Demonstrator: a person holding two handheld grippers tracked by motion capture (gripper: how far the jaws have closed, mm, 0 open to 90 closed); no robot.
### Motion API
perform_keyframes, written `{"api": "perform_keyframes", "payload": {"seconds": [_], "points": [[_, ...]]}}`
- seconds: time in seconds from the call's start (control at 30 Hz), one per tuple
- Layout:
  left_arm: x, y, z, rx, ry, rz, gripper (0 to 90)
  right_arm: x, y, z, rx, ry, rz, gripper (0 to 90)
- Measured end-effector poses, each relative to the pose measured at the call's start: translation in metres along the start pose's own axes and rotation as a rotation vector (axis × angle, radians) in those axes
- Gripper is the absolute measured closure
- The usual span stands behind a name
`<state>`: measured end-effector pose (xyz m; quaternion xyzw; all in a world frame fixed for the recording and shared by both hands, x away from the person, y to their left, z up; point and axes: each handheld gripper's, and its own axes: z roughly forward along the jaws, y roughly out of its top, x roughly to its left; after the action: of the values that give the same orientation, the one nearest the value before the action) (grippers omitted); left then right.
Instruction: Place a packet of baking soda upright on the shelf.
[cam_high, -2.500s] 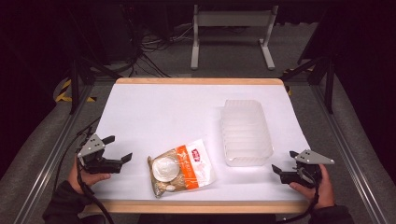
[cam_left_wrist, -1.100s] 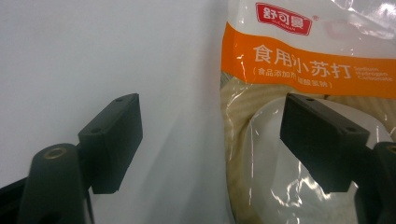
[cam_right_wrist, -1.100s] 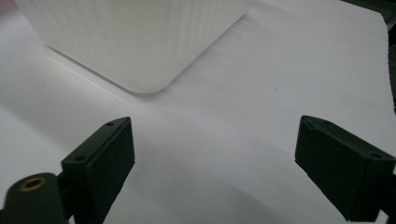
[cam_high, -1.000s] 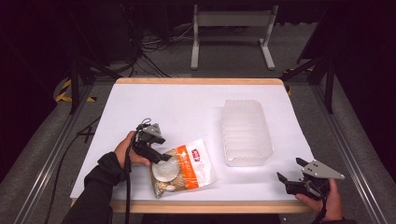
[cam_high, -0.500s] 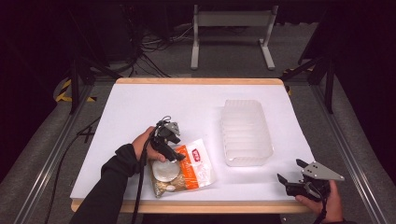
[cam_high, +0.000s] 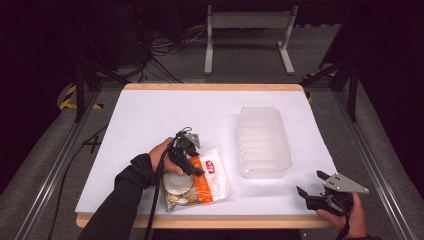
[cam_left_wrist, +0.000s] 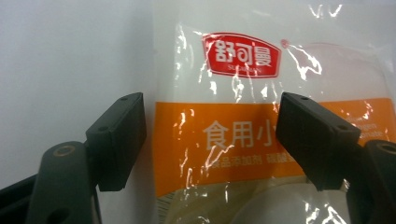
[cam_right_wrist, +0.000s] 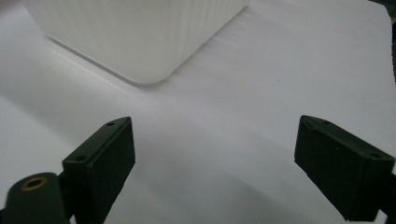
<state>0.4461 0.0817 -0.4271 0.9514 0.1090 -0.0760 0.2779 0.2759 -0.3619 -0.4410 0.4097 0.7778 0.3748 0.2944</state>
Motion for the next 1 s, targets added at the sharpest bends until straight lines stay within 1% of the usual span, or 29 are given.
{"api": "perform_keyframes", "payload": {"seconds": [0.07, 0.1, 0.13, 0.17, 0.23, 0.33, 0.37, 0.4, 0.43, 0.47, 0.53, 0.6, 0.67, 0.7, 0.73, 0.77, 0.83, 0.87, 0.9, 0.97, 1.0], "points": [[-0.003, 0.002, -0.001, 0.024, 0.001, 0.018, 31.1, 0.001, 0.0, 0.0, 0.003, 0.003, -0.001, 13.1], [-0.004, 0.002, -0.001, 0.027, 0.003, 0.028, 33.6, 0.0, 0.0, 0.0, 0.003, 0.004, -0.001, 13.1], [-0.004, 0.003, 0.0, 0.029, -0.013, 0.034, 36.5, 0.0, 0.0, 0.0, 0.006, 0.004, -0.002, 13.1], [-0.004, 0.002, 0.001, 0.034, -0.018, 0.039, 40.5, 0.0, 0.0, 0.0, 0.005, 0.002, 0.001, 13.1], [-0.005, 0.003, 0.001, 0.043, 0.004, 0.056, 47.9, 0.0, 0.0, 0.0, 0.005, 0.003, 0.001, 13.1], [-0.005, 0.003, 0.001, 0.042, 0.004, 0.057, 61.6, 0.0, 0.0, 0.001, 0.008, 0.006, 0.001, 13.0], [-0.005, 0.003, 0.001, 0.04, 0.008, 0.056, 61.6, 0.0, 0.0, 0.001, 0.008, 0.006, 0.001, 13.0], [-0.005, 0.003, 0.001, 0.039, 0.011, 0.053, 69.8, 0.0, -0.001, 0.001, 0.013, 0.007, -0.003, 13.1], [-0.006, 0.003, 0.002, 0.037, 0.011, 0.056, 69.8, 0.0, -0.001, 0.001, 0.013, 0.007, -0.003, 13.1], [-0.006, 0.003, 0.002, 0.036, 0.006, 0.052, 73.6, 0.0, -0.001, 0.002, 0.013, 0.009, -0.005, 13.1], [-0.008, 0.004, 0.004, 0.034, -0.004, 0.064, 78.6, 0.0, -0.001, 0.002, 0.015, 0.01, -0.007, 13.1], [-0.011, 0.005, 0.003, 0.017, -0.001, 0.074, 83.8, 0.0, -0.001, 0.001, 0.011, 0.015, -0.006, 13.1], [-0.014, 0.006, 0.0, 0.007, -0.009, 0.087, 84.8, 0.0, -0.001, 0.001, 0.011, 0.012, -0.002, 13.1], [-0.015, 0.006, -0.002, -0.009, 0.0, 0.09, 85.1, 0.0, -0.001, 0.001, 0.01, 0.011, -0.001, 13.1], [-0.016, 0.006, -0.004, -0.014, 0.004, 0.096, 86.1, -0.001, -0.001, 0.0, 0.009, 0.011, -0.001, 13.1], [-0.017, 0.005, -0.007, -0.03, 0.02, 0.099, 87.1, -0.001, -0.001, 0.0, 0.01, 0.009, -0.001, 13.1], [-0.019, 0.004, -0.011, -0.059, 0.025, 0.096, 89.3, -0.001, -0.001, 0.0, 0.009, 0.008, 0.0, 13.1], [-0.019, 0.003, -0.014, -0.07, 0.033, 0.098, 89.4, -0.001, -0.001, 0.0, 0.009, 0.008, 0.0, 13.1], [-0.02, 0.002, -0.017, -0.086, 0.054, 0.097, 89.6, -0.001, -0.001, 0.0, 0.009, 0.007, 0.0, 13.1], [-0.018, -0.001, -0.021, -0.11, 0.061, 0.09, 89.8, -0.001, -0.001, 0.0, 0.009, 0.004, -0.001, 13.1], [-0.017, -0.003, -0.024, -0.124, 0.071, 0.082, 89.9, -0.001, -0.001, 0.0, 0.008, 0.003, -0.001, 13.1]]}}
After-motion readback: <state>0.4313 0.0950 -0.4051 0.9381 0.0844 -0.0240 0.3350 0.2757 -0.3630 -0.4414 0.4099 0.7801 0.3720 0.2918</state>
